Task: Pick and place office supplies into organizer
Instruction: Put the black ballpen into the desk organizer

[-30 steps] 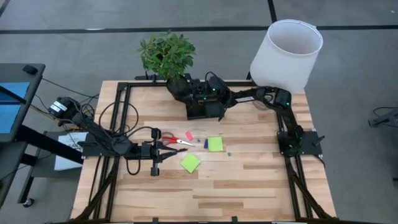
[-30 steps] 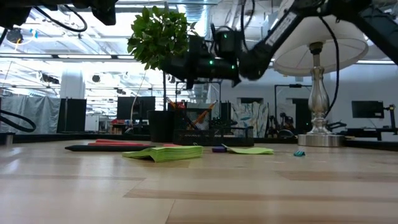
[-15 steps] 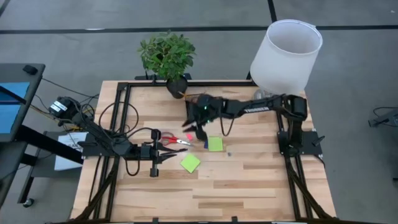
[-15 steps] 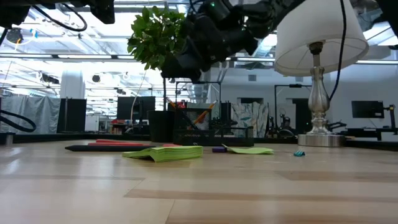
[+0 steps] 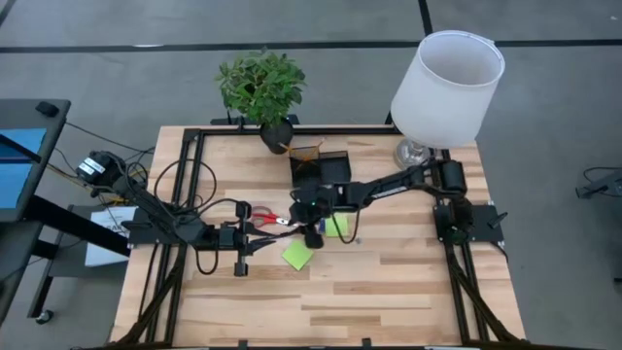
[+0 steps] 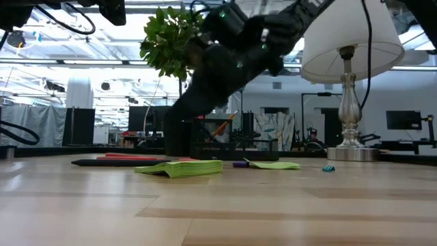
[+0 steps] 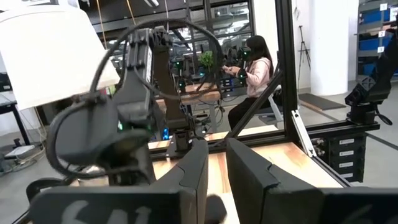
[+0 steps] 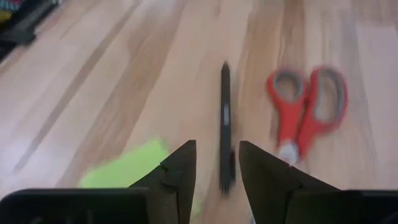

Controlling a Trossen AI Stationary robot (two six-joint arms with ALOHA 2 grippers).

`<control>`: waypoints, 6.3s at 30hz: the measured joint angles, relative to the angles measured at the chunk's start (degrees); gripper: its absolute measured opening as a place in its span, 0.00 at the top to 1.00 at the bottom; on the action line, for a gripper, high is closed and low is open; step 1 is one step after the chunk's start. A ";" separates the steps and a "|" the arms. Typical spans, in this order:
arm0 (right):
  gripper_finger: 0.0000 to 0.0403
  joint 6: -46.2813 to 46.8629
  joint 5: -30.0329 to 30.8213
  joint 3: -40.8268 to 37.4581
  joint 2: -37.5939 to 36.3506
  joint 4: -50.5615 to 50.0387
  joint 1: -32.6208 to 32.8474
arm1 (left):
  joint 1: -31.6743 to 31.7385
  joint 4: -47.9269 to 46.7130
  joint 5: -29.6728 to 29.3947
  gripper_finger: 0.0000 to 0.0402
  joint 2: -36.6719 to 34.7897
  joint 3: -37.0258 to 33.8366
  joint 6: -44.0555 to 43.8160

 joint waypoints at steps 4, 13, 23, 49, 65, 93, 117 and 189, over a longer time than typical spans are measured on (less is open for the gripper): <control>0.71 1.20 -0.05 -0.11 2.04 0.14 -0.05 | -0.07 0.01 0.17 0.87 0.00 0.00 -0.01; 0.71 2.74 0.83 -0.10 6.27 1.48 0.26 | -0.07 0.07 0.01 0.87 0.00 0.00 0.02; 0.71 3.21 1.29 0.00 7.67 2.72 1.09 | -0.07 0.14 -0.05 0.87 0.00 0.00 0.06; 0.85 2.65 5.89 0.01 7.67 2.38 1.10 | -0.07 0.16 -0.13 0.87 0.00 0.00 0.09; 1.00 1.73 8.43 0.13 7.49 1.20 2.10 | -0.09 0.16 -0.14 0.87 0.00 0.00 0.11; 1.00 2.65 32.87 0.00 -13.85 -28.79 8.21 | -0.09 0.07 -0.12 0.87 0.00 0.00 0.07; 1.00 1.25 42.24 0.05 -23.68 -47.39 -1.91 | -0.09 0.20 0.03 0.87 0.00 0.00 0.02; 1.00 -12.21 29.42 61.07 8.02 -95.26 -17.55 | -0.07 1.10 0.03 0.87 0.02 0.00 1.03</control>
